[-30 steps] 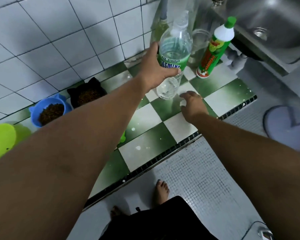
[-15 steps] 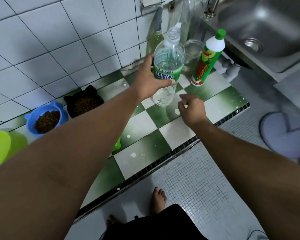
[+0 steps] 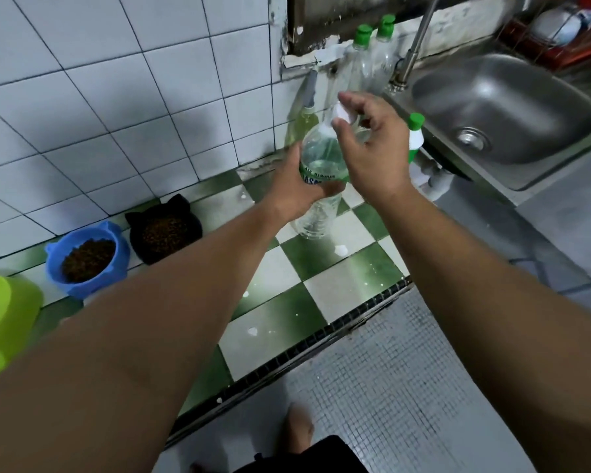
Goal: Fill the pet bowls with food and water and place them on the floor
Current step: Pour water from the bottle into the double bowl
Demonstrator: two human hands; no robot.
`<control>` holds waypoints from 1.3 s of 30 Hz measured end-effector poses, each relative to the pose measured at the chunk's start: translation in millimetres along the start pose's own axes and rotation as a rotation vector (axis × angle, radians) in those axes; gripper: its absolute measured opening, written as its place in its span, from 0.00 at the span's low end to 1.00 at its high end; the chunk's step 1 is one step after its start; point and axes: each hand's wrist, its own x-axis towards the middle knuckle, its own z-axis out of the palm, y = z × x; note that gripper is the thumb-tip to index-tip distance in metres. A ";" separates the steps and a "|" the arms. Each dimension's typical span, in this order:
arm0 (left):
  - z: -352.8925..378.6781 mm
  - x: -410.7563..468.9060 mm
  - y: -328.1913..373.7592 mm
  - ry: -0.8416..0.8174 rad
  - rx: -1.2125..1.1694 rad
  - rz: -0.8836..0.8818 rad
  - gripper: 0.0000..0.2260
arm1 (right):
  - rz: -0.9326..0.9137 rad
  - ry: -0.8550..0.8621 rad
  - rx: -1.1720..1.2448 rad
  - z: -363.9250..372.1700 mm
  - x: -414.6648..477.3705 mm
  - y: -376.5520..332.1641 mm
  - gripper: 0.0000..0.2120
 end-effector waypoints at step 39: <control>-30.9 -48.3 -2.0 0.013 0.154 -0.084 0.43 | 0.127 0.320 -0.182 29.2 -26.6 -23.2 0.23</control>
